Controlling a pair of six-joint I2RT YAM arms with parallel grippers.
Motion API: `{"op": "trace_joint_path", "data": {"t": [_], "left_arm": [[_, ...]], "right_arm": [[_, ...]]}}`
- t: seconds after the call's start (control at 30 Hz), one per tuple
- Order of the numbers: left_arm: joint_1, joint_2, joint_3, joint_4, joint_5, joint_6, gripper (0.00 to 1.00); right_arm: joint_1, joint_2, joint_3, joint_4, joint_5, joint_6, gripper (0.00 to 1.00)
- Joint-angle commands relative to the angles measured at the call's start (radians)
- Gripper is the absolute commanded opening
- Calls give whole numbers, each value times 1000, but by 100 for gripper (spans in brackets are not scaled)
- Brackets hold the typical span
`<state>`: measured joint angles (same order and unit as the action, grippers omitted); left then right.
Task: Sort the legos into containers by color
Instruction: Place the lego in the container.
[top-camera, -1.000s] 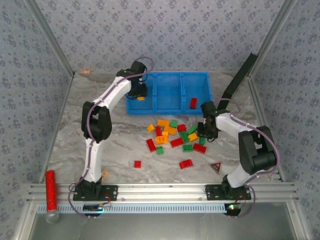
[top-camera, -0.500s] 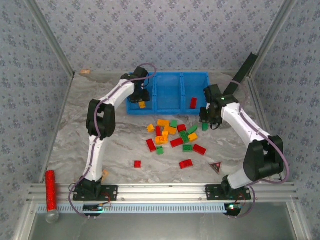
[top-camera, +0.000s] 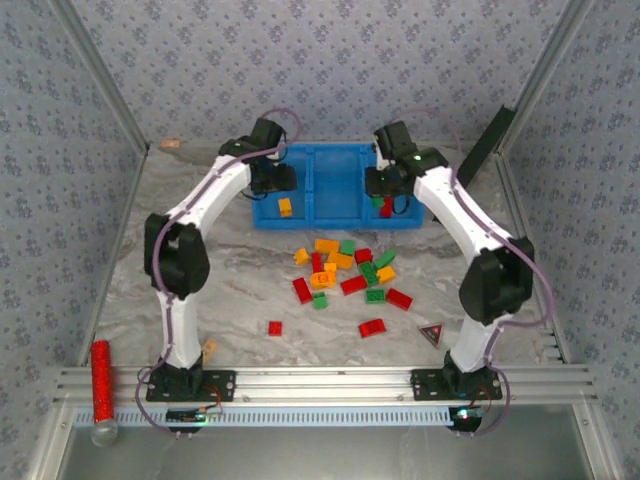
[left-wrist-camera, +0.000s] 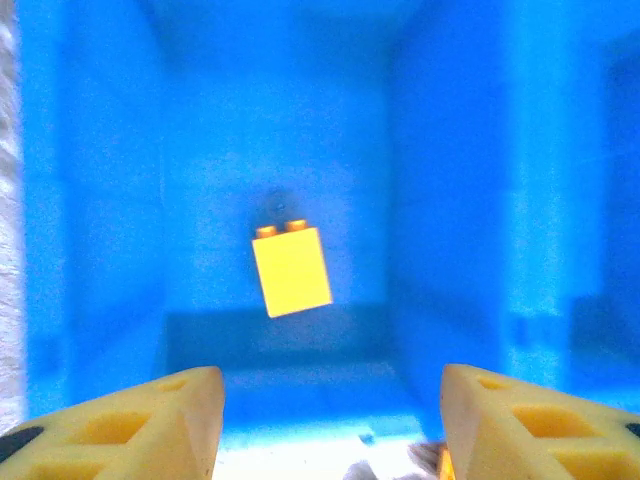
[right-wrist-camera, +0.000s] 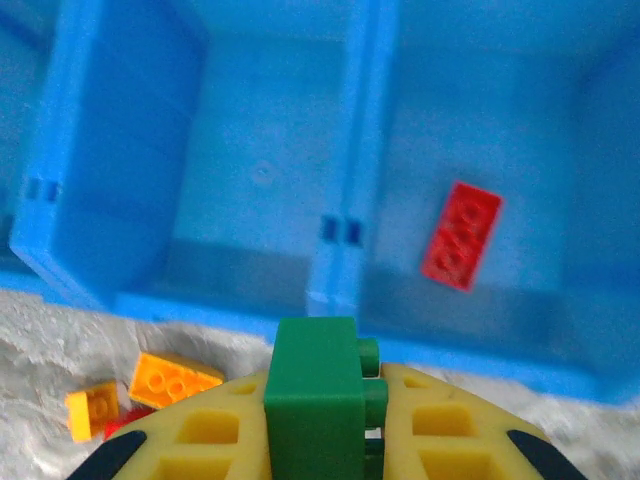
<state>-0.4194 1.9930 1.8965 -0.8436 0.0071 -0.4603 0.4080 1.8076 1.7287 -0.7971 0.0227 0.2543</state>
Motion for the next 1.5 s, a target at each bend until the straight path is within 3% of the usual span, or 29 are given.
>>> {"op": "trace_joint_path", "data": {"t": [0.0,0.23,0.47,0.67,1.0,1.23,1.47], "left_arm": [[-9,-133,-60,-15,37,28,60],[-60,-398,-361,-9,30,-3,62],[-175,-657,-708,1,31,-150,65],[-225,-765,-841,7,24,-275,65],[-403,-702,-854,24,-11,-363,66],[-438,-613,-807,58,-33,-354,66],[-462,-440,-647,55,-12,-302,66]], "right_arm": [[33,95,108,32,-23,-33,17],[73,269,262,30,-50,-38,17],[95,386,330,32,-62,-40,17],[109,471,374,35,-63,-34,18],[113,571,390,51,-66,-18,20],[109,583,369,59,-59,-21,29],[107,520,333,63,-53,-21,40]]}}
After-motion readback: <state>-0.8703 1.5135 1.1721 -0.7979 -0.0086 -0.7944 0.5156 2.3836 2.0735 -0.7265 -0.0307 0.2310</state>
